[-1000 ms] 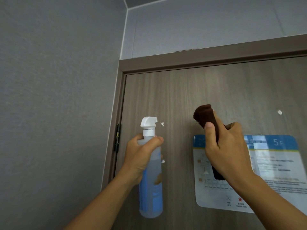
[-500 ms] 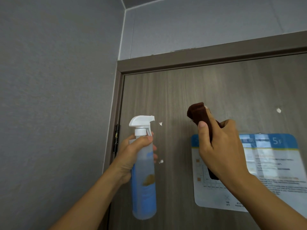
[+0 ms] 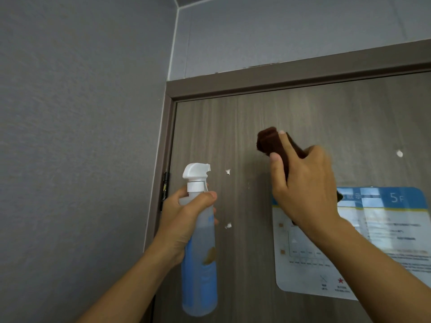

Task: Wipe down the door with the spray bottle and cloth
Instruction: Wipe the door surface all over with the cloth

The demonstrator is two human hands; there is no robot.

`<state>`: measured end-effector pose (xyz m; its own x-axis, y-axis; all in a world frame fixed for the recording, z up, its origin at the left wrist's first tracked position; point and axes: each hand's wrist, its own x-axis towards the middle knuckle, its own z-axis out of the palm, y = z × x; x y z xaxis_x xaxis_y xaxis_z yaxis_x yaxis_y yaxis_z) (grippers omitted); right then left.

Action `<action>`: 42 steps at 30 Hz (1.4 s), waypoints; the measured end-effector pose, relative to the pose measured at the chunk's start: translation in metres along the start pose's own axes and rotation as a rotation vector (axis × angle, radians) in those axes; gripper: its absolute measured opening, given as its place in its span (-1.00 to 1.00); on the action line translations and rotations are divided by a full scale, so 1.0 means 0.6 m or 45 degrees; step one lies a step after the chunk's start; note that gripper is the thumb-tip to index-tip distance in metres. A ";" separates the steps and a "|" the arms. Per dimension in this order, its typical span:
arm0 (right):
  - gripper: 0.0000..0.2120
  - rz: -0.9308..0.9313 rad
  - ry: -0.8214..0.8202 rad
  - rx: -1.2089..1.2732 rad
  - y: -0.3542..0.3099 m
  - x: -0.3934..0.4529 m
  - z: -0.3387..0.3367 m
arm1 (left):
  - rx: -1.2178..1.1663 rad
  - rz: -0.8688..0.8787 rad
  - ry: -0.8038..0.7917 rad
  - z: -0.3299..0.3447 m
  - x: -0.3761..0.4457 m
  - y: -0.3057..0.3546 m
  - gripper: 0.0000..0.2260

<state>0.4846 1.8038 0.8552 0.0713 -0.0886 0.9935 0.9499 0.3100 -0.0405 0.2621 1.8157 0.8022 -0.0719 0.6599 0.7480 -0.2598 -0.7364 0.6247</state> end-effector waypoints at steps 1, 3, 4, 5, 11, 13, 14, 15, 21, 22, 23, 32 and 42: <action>-0.42 -0.041 0.047 -0.097 -0.003 0.019 0.002 | -0.001 0.002 0.014 0.000 -0.003 0.001 -0.90; -0.44 -0.134 0.105 -0.327 -0.012 0.057 0.010 | -0.022 0.006 0.018 -0.003 -0.009 0.003 -0.94; -0.45 -0.194 0.093 -0.435 -0.018 0.073 0.019 | -0.030 0.007 0.019 -0.004 -0.013 0.005 -0.94; -0.45 -0.264 0.055 -0.526 -0.023 0.086 0.030 | -0.036 0.008 0.028 -0.006 -0.016 0.007 -0.93; -0.40 -0.768 -0.350 -0.870 -0.005 0.062 0.104 | -0.058 0.024 0.073 -0.025 -0.030 0.015 -0.77; -0.37 -0.788 -0.369 -0.906 0.009 0.048 0.099 | -0.062 0.026 0.072 -0.032 -0.034 0.014 -0.68; -0.36 -0.770 -0.388 -0.931 0.012 0.040 0.093 | -0.067 0.027 0.068 -0.034 -0.036 0.014 -0.66; -0.34 -0.762 -0.405 -0.955 0.017 0.031 0.089 | -0.074 0.028 0.064 -0.036 -0.037 0.013 -0.64; -0.33 -0.815 -0.398 -0.837 0.031 -0.022 0.109 | -0.066 0.003 0.052 -0.045 -0.041 0.007 -0.68; -0.35 -0.817 -0.407 -0.838 0.028 -0.014 0.116 | -0.069 0.004 0.058 -0.045 -0.041 0.006 -0.68; -0.37 -0.802 -0.404 -0.838 0.021 0.001 0.122 | -0.069 0.006 0.063 -0.045 -0.040 0.005 -0.69; -0.42 -0.490 -0.417 -0.714 -0.050 0.085 0.158 | -0.057 0.003 0.055 -0.046 -0.039 0.010 -0.75; -0.43 -0.741 -0.387 -0.808 -0.012 0.038 0.147 | -0.065 -0.005 0.059 -0.053 -0.039 0.004 -0.71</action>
<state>0.4526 1.8833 0.8875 -0.4693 0.2133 0.8569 0.8062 -0.2924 0.5143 0.2327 1.8032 0.7795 -0.1151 0.6700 0.7334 -0.3085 -0.7259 0.6148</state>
